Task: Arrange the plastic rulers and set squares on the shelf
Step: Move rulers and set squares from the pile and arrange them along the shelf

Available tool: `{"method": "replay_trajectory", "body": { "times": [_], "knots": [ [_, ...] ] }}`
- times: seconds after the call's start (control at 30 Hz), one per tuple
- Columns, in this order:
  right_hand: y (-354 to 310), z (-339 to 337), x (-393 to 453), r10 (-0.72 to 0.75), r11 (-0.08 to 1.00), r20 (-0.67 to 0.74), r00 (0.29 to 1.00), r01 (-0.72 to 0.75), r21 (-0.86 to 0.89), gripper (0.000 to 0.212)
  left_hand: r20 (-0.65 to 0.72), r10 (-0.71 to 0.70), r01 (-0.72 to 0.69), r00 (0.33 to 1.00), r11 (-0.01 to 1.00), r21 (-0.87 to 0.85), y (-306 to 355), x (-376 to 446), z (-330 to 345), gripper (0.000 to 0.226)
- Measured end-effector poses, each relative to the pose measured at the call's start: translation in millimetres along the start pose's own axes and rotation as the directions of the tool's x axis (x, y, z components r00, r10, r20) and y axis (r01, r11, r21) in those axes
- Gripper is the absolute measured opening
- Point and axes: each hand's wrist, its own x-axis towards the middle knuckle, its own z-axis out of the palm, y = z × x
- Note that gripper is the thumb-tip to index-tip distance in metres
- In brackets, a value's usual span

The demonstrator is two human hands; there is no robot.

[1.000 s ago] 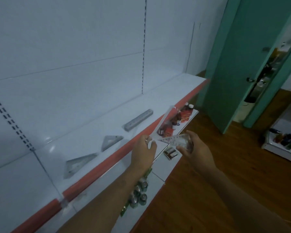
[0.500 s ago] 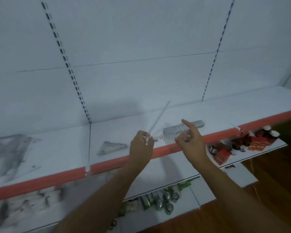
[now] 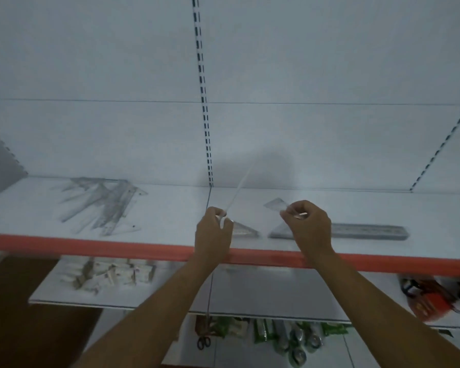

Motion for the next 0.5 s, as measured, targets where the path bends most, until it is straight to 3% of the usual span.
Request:
{"method": "replay_trajectory", "body": {
  "times": [0.23, 0.33, 0.5],
  "knots": [
    [-21.0, 32.2, 6.9, -0.063, 0.993, 0.040, 0.997, 0.066, -0.100, 0.008, -0.043, -0.030, 0.030, 0.999, 0.999, -0.012, -17.4, 16.7, -26.8, 0.014],
    [-26.2, 46.2, 6.2, -0.052, 0.998, 0.044, 0.998, 0.054, -0.042, 0.011, -0.068, -0.032, 0.030, 0.997, 0.999, -0.034, -21.4, 23.2, -37.9, 0.015],
    [-32.3, 70.7, -0.3, -0.005, 0.996, 0.256, 0.967, -0.018, 0.089, 0.016, -0.059, -0.024, 0.020, 0.998, 0.998, -0.059, -33.0, 28.7, -58.4, 0.015]
  ]
}}
